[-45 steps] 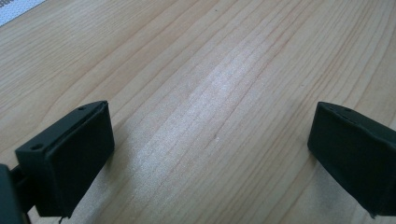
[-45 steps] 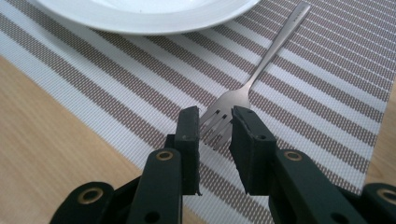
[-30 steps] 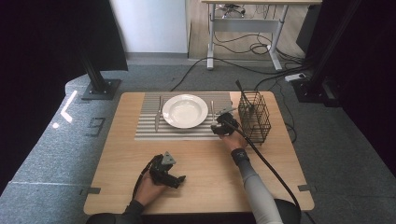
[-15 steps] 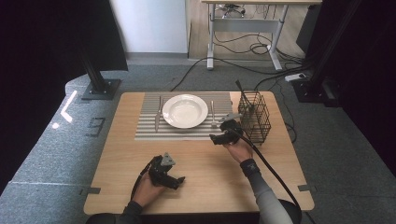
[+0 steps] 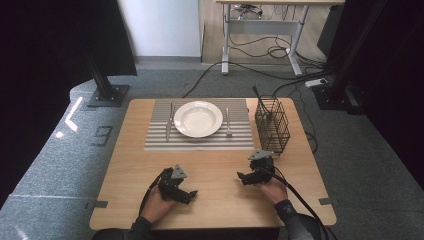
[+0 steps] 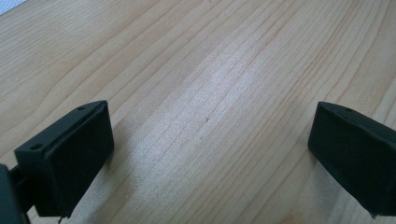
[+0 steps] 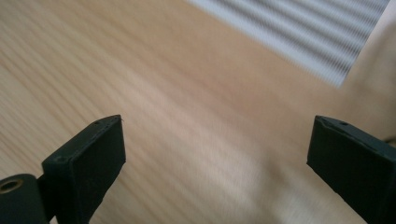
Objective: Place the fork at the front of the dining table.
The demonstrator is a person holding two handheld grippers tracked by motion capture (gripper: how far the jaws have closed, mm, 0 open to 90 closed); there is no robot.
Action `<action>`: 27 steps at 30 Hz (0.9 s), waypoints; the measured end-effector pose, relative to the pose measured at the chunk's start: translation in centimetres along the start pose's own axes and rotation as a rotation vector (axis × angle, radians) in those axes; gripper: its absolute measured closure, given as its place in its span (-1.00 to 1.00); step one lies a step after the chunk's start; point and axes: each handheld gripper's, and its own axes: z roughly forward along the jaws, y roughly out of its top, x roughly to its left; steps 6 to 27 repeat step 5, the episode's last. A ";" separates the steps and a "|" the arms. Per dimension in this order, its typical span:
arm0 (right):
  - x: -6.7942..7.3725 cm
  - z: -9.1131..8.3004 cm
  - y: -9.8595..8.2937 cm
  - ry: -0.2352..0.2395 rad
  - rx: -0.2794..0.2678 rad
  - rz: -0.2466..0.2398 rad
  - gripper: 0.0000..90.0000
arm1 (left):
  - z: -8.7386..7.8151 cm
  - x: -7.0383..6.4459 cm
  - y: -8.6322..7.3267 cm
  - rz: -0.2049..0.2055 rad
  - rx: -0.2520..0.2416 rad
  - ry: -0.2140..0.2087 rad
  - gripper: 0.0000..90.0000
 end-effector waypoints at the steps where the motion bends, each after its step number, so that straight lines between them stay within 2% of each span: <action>1: -0.1 0.3 -0.5 0.008 0.011 0.017 -0.99 | 0.0 0.0 0.0 0.000 0.000 0.000 -1.00; 2: -0.2 0.6 -1.0 0.011 0.022 0.027 -1.00 | 0.0 0.0 0.0 0.000 0.000 0.000 -1.00; 3: -0.3 0.7 -1.4 0.022 -0.007 0.050 -1.00 | 0.0 0.0 0.0 0.001 0.001 0.000 -1.00; 4: -0.4 0.7 -1.4 0.016 -0.007 0.052 -1.00 | 0.0 0.0 0.0 0.001 0.001 0.000 -1.00; 27: -0.4 0.7 -1.4 0.016 -0.009 0.051 -1.00 | 0.0 0.0 0.0 0.001 0.001 0.000 -1.00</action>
